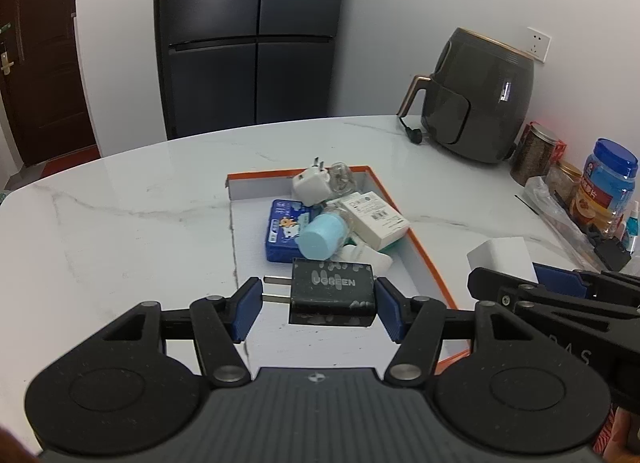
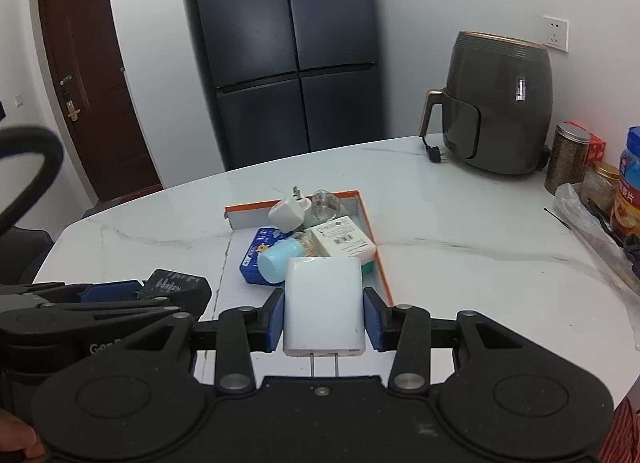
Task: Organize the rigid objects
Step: 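Carry the black charger in the left tool while the right tool carries the white charger to the tray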
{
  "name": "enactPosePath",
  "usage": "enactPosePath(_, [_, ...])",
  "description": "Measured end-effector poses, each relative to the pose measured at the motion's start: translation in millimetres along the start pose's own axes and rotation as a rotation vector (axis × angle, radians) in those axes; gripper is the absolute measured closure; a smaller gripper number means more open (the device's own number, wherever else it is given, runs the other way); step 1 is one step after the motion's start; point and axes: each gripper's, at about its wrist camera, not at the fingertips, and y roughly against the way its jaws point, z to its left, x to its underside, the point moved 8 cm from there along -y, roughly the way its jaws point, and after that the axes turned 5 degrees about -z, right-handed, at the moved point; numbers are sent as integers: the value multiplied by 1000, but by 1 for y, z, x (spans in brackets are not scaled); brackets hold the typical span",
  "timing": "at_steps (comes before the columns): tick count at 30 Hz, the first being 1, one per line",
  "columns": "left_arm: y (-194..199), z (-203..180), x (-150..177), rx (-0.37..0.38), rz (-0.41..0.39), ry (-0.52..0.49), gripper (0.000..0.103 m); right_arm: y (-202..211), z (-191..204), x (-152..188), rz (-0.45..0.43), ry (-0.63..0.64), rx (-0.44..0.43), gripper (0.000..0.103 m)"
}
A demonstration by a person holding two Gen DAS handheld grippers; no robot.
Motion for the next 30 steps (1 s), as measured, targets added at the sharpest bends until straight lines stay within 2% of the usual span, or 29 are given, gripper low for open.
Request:
enactPosePath(20, [-15, -15, -1, 4, 19, 4, 42, -10, -17, -3, 6, -3, 8, 53])
enactPosePath(30, [-31, -10, 2, -14, 53, 21, 42, -37, -16, -6, 39, 13, -14, 53])
